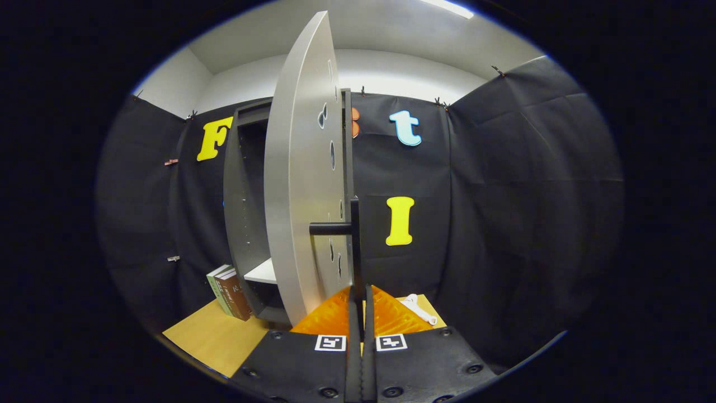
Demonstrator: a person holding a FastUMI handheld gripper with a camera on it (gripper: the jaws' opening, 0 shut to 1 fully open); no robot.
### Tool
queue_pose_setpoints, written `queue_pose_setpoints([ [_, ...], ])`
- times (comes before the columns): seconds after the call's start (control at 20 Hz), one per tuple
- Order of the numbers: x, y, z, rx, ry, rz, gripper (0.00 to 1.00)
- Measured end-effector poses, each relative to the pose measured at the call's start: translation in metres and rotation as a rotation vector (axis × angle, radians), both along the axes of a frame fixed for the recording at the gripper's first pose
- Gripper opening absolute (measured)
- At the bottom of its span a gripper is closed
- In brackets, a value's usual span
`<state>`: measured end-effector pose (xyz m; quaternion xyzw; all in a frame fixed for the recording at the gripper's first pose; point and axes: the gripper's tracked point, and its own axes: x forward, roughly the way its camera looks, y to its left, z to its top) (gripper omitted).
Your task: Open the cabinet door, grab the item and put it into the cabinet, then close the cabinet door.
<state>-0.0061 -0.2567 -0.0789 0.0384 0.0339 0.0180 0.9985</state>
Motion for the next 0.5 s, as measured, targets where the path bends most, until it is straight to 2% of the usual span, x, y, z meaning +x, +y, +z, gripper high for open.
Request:
queue_pose_setpoints([
  [0.25, -0.017, -0.003, -0.003, -0.069, -0.013, -0.030, 0.05],
  [0.5, -0.039, -0.010, 0.006, -0.084, -0.025, -0.177, 0.05],
])
